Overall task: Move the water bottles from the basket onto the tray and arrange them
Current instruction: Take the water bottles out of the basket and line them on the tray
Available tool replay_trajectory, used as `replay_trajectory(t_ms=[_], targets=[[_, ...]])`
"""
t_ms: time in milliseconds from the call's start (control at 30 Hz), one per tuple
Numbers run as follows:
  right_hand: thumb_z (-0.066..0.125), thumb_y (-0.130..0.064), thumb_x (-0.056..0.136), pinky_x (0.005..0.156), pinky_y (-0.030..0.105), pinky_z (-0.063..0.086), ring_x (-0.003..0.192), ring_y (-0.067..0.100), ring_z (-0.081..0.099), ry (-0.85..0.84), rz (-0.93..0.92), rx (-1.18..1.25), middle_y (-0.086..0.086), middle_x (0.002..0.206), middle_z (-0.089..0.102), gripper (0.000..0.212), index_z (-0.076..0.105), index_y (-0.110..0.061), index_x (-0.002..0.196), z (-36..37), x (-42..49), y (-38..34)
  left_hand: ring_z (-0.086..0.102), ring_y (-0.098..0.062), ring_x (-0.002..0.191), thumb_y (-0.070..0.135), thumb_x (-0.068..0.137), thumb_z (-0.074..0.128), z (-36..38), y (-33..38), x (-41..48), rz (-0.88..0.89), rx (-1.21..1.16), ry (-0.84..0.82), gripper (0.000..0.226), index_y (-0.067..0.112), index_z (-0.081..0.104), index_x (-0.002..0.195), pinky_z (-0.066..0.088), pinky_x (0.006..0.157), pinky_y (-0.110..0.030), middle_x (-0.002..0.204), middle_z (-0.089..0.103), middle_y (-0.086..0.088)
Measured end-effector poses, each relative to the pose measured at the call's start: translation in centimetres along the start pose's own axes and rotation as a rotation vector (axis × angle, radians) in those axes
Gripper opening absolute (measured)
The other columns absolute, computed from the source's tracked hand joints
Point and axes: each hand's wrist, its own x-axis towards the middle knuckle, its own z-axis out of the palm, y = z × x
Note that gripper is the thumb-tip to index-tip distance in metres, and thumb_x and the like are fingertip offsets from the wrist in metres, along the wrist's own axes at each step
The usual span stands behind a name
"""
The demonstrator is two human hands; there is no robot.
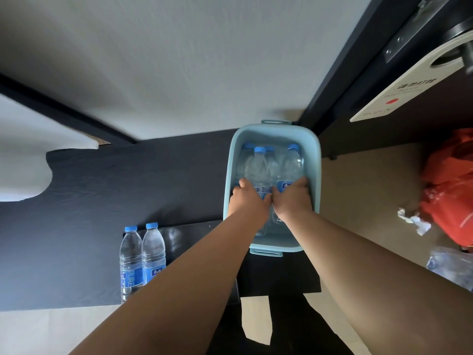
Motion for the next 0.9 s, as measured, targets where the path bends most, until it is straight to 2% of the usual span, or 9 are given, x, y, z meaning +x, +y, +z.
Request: replay_trajectory(t_ms=[200, 333, 433, 533, 667, 800, 900], targets=[[0.078, -0.041, 0.090, 0.095, 0.042, 0.057, 0.114, 0.036, 0.066, 0.001, -0.013, 0.137, 0.016, 0.131, 0.061, 0.073, 0.035, -0.010, 0.141, -0.8, -0.7, 0.1, 0.061, -0.034, 0.117, 0.055, 0.094, 0.062, 0.1, 0.4, -0.2, -0.035, -0.034, -0.007, 0.081, 0.011, 0.024, 0.150, 0.046, 0.071, -0.040, 0.143, 0.049, -0.011], [0.082, -0.037, 0.089, 0.091, 0.040, 0.058, 0.108, 0.034, 0.068, 0.013, -0.021, 0.203, 0.014, 0.124, 0.063, 0.065, 0.043, -0.009, 0.132, -1.2, -1.9, 0.4, 0.062, -0.033, 0.110, 0.055, 0.093, 0.062, -0.7, 0.4, -1.0, -0.056, -0.100, -0.004, 0.067, 0.012, 0.033, 0.135, 0.047, 0.070, -0.041, 0.137, 0.051, -0.010], [0.084, -0.033, 0.088, 0.089, 0.045, 0.061, 0.101, 0.032, 0.070, 0.018, -0.042, 0.254, 0.013, 0.119, 0.064, 0.060, 0.046, -0.009, 0.128, -1.5, -3.2, 1.0, 0.062, -0.031, 0.106, 0.062, 0.090, 0.062, -1.6, 0.5, -2.2, -0.016, -0.077, 0.002, 0.069, 0.013, 0.036, 0.131, 0.046, 0.069, -0.041, 0.133, 0.052, -0.008], [0.084, -0.035, 0.086, 0.078, 0.046, 0.063, 0.086, 0.029, 0.072, 0.010, -0.038, 0.273, 0.009, 0.108, 0.067, 0.055, 0.046, -0.014, 0.120, -2.1, -4.6, 1.3, 0.064, -0.030, 0.103, 0.064, 0.087, 0.064, -3.0, 0.2, -3.6, 0.012, -0.067, 0.003, 0.072, 0.014, 0.038, 0.131, 0.047, 0.067, -0.039, 0.128, 0.055, -0.006], [0.083, -0.036, 0.083, 0.059, 0.041, 0.063, 0.067, 0.022, 0.074, -0.013, -0.010, 0.300, 0.001, 0.094, 0.068, 0.053, 0.046, -0.022, 0.119, -3.4, -6.9, 0.9, 0.066, -0.019, 0.079, 0.060, 0.080, 0.069, -5.5, -0.7, -5.5, 0.058, -0.117, 0.012, 0.063, 0.021, 0.044, 0.122, 0.045, 0.053, -0.031, 0.110, 0.061, 0.000], [0.082, -0.036, 0.084, 0.037, 0.022, 0.047, 0.058, 0.014, 0.071, -0.048, -0.073, 0.300, -0.002, 0.090, 0.068, 0.049, 0.045, -0.025, 0.116, -4.2, -9.2, -0.1, 0.065, -0.014, 0.071, 0.060, 0.075, 0.070, -7.9, -1.7, -7.2, 0.056, -0.175, 0.021, 0.058, 0.026, 0.044, 0.114, 0.046, 0.049, -0.028, 0.100, 0.062, 0.005], [0.083, -0.037, 0.082, 0.034, 0.017, 0.040, 0.059, 0.011, 0.068, -0.064, -0.133, 0.291, -0.005, 0.088, 0.068, 0.049, 0.046, -0.026, 0.113, -4.2, -11.1, -1.2, 0.065, -0.013, 0.068, 0.062, 0.071, 0.069, -9.6, -3.1, -8.1, 0.043, -0.207, 0.042, 0.055, 0.026, 0.044, 0.105, 0.044, 0.047, -0.028, 0.093, 0.061, 0.008]])
